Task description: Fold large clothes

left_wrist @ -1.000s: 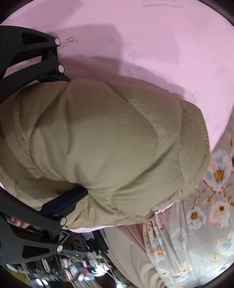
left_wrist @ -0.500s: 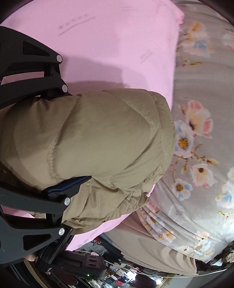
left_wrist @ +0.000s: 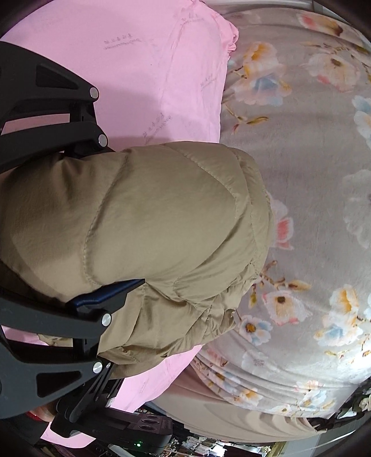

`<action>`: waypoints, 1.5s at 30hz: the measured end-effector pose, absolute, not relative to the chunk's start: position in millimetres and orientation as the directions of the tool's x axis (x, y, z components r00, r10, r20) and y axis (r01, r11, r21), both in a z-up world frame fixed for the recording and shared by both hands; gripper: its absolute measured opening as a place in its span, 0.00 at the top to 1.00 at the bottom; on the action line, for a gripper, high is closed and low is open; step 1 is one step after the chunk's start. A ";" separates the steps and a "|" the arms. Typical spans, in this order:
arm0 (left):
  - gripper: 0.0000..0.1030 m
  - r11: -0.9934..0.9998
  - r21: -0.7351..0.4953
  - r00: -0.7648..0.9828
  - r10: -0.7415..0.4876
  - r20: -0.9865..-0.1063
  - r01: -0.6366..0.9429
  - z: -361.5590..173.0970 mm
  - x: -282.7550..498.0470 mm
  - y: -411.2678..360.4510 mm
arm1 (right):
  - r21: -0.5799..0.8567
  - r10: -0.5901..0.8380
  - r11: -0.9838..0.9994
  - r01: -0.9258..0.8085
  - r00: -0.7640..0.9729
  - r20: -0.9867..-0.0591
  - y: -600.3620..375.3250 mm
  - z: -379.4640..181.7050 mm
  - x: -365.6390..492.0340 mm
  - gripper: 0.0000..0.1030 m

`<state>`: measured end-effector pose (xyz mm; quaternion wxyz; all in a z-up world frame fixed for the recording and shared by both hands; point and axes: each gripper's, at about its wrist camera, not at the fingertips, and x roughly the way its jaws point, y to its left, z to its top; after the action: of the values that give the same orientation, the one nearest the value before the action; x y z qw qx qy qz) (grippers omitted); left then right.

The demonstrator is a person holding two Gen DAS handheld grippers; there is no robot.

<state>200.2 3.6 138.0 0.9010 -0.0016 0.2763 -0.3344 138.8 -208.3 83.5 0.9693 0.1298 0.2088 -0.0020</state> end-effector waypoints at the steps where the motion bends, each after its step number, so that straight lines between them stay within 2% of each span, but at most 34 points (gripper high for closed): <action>1: 0.40 0.780 -0.185 0.625 -0.599 -0.501 0.598 133.8 210.2 3.1 | 0.251 0.051 0.966 0.060 0.910 -0.411 -208.0 80.1 145.4 0.85; 10: 0.39 0.795 -0.178 0.598 -0.563 -0.571 0.579 73.4 272.0 -2.3 | 0.241 0.041 0.965 0.099 0.855 -0.516 -210.1 28.8 206.4 0.84; 13: 0.37 0.790 -0.200 0.590 -0.576 -0.565 0.579 61.6 280.1 3.8 | 0.258 0.060 0.961 0.098 0.840 -0.539 -213.0 22.0 213.0 0.82; 19: 0.27 0.791 -0.298 0.541 -0.591 -0.599 0.534 44.8 293.7 21.4 | 0.329 0.124 0.939 0.095 0.802 -0.585 -227.4 16.1 213.5 0.69; 23: 0.25 0.809 -0.328 0.528 -0.573 -0.627 0.487 47.4 288.7 36.3 | 0.352 0.125 0.929 0.114 0.798 -0.590 -239.9 25.9 186.0 0.54; 24: 0.25 0.817 -0.329 0.528 -0.563 -0.636 0.474 49.9 286.0 40.7 | 0.348 0.116 0.930 0.119 0.804 -0.584 -242.7 29.8 177.9 0.48; 25: 0.25 0.825 -0.325 0.531 -0.551 -0.644 0.462 53.1 282.3 45.1 | 0.348 0.110 0.930 0.120 0.812 -0.574 -246.0 34.4 169.0 0.47; 28: 0.26 0.870 -0.221 0.603 -0.469 -0.646 0.440 70.6 264.4 49.4 | 0.334 0.071 0.932 0.143 0.830 -0.554 -252.6 55.5 147.5 0.46; 29: 0.26 0.891 -0.149 0.656 -0.421 -0.626 0.430 82.8 253.2 48.7 | 0.326 0.062 0.934 0.144 0.835 -0.546 -251.5 62.5 144.9 0.48; 31: 0.26 0.926 -0.018 0.744 -0.314 -0.590 0.376 105.9 236.4 41.9 | 0.281 0.050 0.952 0.119 0.847 -0.530 -239.6 81.2 143.5 0.67; 32: 0.26 0.939 0.021 0.770 -0.269 -0.579 0.344 114.4 232.9 38.3 | 0.249 0.047 0.963 0.103 0.846 -0.531 -230.4 89.5 147.1 0.82; 33: 0.26 0.954 0.055 0.791 -0.212 -0.573 0.296 124.2 230.7 33.1 | 0.210 0.043 0.974 0.083 0.846 -0.531 -217.1 98.4 152.9 0.92; 35: 0.26 0.968 0.066 0.797 -0.161 -0.582 0.243 137.2 232.1 24.1 | 0.147 0.045 0.989 0.036 0.856 -0.515 -189.8 112.6 165.6 0.96; 38: 0.26 0.979 0.050 0.786 -0.129 -0.604 0.199 144.6 242.7 10.4 | 0.092 0.057 0.996 -0.011 0.860 -0.507 -160.2 121.1 186.1 0.97; 45: 0.27 0.988 0.089 0.744 -0.035 -0.668 0.126 116.7 277.6 -11.2 | 0.102 0.041 0.994 0.030 0.776 -0.630 -152.5 84.4 253.4 0.98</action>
<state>277.6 -11.2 116.7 0.9315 0.0640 0.3555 -0.0430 253.4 -152.5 84.4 0.9407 0.0533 0.3349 0.0028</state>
